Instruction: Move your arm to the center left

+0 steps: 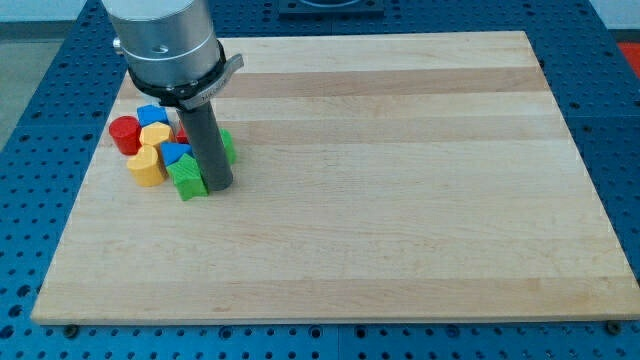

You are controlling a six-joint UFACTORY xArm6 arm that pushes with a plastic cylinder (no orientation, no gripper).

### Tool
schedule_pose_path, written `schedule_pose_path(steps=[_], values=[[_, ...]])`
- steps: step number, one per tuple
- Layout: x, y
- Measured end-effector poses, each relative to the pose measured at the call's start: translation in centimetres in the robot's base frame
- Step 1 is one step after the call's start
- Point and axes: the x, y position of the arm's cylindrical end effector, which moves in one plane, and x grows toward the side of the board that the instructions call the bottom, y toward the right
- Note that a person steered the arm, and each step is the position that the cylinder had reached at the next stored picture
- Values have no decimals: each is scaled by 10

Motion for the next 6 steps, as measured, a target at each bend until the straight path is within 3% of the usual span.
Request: schedule_pose_path(steps=[2, 4, 6], values=[[15, 0], [68, -42], [21, -131]])
